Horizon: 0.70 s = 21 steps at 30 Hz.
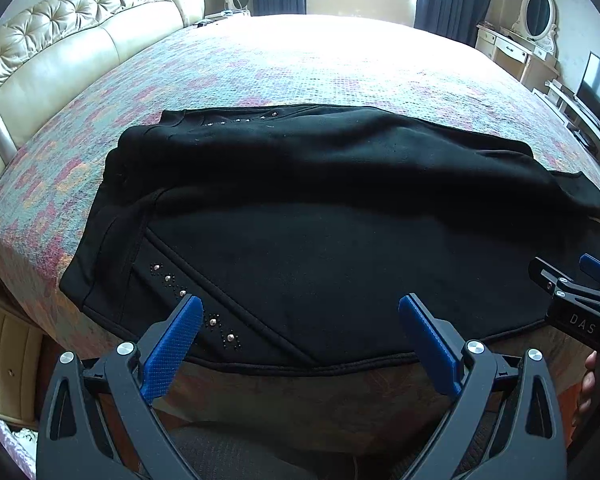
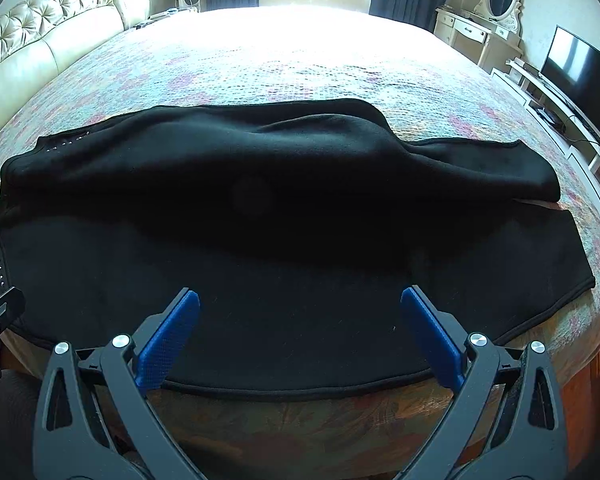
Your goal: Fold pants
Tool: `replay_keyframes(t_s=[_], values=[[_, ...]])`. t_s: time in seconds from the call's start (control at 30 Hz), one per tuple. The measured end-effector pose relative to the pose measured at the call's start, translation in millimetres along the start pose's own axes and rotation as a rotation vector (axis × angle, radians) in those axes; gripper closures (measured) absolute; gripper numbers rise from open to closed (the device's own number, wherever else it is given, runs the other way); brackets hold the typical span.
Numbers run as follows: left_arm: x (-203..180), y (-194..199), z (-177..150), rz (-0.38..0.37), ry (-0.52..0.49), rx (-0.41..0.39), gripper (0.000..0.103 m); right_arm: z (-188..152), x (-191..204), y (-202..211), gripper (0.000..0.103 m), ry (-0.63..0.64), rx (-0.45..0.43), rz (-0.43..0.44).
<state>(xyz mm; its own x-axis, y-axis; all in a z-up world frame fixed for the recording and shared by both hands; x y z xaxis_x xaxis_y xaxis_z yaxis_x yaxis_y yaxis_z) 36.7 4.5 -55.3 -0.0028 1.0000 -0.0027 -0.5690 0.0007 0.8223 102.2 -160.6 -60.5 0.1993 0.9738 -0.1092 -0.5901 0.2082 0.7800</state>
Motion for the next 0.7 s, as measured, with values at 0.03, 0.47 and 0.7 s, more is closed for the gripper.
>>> replay_keyframes(t_s=[0.03,0.47,0.7], values=[[-0.3,0.0,-0.5,0.0,-0.002,0.001,0.006,-0.6,0.3,0.0,0.002,0.0,0.002,0.001],[-0.7,0.0,0.3,-0.006,0.001,0.007,0.006,-1.6,1.9,-1.7,0.002,0.001,0.012,0.004],[-1.1,0.8,0.7,-0.009,0.007,0.006,0.006,-2.0,2.9,-2.1,0.002,-0.001,0.016,0.006]])
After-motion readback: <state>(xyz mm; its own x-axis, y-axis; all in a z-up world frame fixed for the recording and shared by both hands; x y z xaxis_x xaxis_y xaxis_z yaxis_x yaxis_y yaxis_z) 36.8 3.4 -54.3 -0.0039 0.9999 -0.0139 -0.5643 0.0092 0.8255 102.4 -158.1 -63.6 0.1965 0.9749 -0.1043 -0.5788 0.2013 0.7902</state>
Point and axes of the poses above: each gripper's, at about its wrist camera, not at the fingertips, and y roughly against the way its jaws point, x to its left, z to its top, the point moved 6 cm from there along -y, roughly the way its jaws point, and after that the axes turned 1 degree about y, right-handed, at the moved point
